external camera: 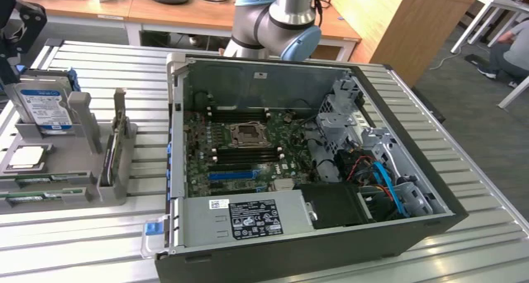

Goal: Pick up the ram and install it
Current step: 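Pick up the ram and move it above insertion slot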

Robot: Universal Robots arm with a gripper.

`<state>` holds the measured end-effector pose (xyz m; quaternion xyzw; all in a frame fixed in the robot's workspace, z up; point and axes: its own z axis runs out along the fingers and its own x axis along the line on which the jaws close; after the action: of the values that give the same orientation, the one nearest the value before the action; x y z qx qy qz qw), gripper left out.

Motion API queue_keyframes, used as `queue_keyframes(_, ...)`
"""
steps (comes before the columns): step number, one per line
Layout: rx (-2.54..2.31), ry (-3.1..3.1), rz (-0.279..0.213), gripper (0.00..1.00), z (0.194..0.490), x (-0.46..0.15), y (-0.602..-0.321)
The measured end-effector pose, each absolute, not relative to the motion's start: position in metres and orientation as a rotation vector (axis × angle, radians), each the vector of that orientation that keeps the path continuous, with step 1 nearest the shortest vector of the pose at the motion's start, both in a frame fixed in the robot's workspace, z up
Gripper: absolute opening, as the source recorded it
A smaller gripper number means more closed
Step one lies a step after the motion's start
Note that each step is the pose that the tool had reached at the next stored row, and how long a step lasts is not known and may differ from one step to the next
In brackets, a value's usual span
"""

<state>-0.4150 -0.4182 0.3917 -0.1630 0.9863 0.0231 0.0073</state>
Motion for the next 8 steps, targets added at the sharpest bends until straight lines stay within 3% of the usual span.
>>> queue_keyframes(8,-0.688,3.053,0.072,0.11,0.3916,-0.415,-0.4182)
